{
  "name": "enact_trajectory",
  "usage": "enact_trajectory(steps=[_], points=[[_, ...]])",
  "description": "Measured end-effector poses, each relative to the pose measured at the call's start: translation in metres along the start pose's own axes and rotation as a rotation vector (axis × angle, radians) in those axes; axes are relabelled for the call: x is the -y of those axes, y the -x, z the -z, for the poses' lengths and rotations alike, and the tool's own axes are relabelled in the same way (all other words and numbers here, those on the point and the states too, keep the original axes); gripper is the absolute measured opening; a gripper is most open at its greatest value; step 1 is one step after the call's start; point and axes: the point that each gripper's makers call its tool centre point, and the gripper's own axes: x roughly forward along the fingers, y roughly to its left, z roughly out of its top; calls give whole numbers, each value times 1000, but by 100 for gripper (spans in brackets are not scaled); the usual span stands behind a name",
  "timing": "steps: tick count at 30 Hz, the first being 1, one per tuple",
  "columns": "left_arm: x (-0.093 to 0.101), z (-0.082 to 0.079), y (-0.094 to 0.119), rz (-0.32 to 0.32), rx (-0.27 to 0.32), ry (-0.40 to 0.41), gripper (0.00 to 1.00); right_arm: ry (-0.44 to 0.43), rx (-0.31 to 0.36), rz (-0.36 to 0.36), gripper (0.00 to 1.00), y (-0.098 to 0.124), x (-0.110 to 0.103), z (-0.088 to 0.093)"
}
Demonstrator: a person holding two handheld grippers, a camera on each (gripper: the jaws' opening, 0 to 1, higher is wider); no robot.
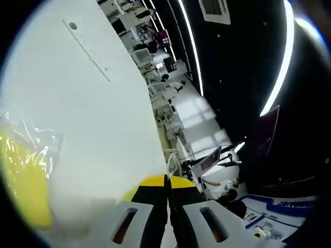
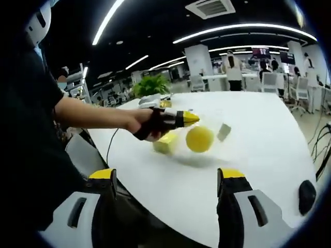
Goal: Compare the silicone blocks by pressing each to a similar depth, holding the contact briefly, and releasing to observe deformation and rebound differences across the visible hardness samples.
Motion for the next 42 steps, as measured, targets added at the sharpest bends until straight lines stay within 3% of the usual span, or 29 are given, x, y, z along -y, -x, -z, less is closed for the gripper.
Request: enact_trajectory(steps=[5,7,9,10,17,20,21,35,38,42], points=[[-16,0,-1,-49,34,-3,0,-20,-22,4,72,-4,-8,13],[-24,0,-1,-76,27,-16,0,-22,-19,8,71,-3,-11,13],[-29,0,0,-87,5,-39,0,-65,28,-6,71,-4,-17,5],[-38,2,2,-128,-9,-64,0,-85,48,-18,71,-4,-20,2],[-49,5,3,-167,-43,-120,0,-57,16,14,70,-5,-15,8],[-62,2,4,-223,-71,-207,0,-57,7,21,70,-5,-13,9],[-66,1,6,-248,-69,-202,0,-57,5,19,70,-5,-13,9],[-72,2,2,-303,-133,-257,6,-35,4,17,67,-1,-19,6],[-73,6,9,-339,-165,-257,6,-29,23,30,67,3,-20,3],[-72,5,15,-335,-185,-298,7,-44,20,39,68,4,-19,6]])
